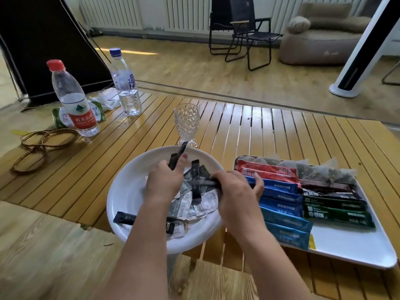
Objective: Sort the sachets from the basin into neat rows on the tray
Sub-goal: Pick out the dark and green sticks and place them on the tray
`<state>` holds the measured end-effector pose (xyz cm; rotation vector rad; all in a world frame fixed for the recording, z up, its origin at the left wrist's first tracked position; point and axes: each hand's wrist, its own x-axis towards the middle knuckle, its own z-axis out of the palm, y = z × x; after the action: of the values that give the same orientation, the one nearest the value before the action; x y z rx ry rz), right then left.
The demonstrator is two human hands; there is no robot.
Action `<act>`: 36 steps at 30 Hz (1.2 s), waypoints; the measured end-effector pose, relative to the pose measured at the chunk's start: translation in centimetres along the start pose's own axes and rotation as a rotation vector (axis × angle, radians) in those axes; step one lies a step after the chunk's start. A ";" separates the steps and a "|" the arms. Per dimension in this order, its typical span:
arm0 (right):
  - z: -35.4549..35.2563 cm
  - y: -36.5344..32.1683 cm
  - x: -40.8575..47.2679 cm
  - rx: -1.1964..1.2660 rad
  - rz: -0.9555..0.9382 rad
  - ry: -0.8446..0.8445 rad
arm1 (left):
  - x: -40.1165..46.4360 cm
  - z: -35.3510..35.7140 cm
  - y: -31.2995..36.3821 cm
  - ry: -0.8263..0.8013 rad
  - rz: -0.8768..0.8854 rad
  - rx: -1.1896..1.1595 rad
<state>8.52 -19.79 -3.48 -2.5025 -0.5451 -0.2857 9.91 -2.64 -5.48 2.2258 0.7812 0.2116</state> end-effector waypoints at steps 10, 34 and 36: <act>-1.0 -0.4 0.8 0.767 0.166 0.077 | -1.3 1.2 1.8 -0.125 0.080 0.181; 1.3 -1.3 -0.1 1.071 0.286 -0.201 | -3.3 -6.4 -2.1 -0.558 -0.084 0.677; 1.1 -1.1 0.1 1.153 0.342 -0.162 | -3.1 -6.9 -1.7 -0.518 0.003 0.534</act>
<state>8.18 -18.31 -3.80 -1.4411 -0.2104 0.3040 4.07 0.61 -1.61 2.5997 0.5853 -0.6218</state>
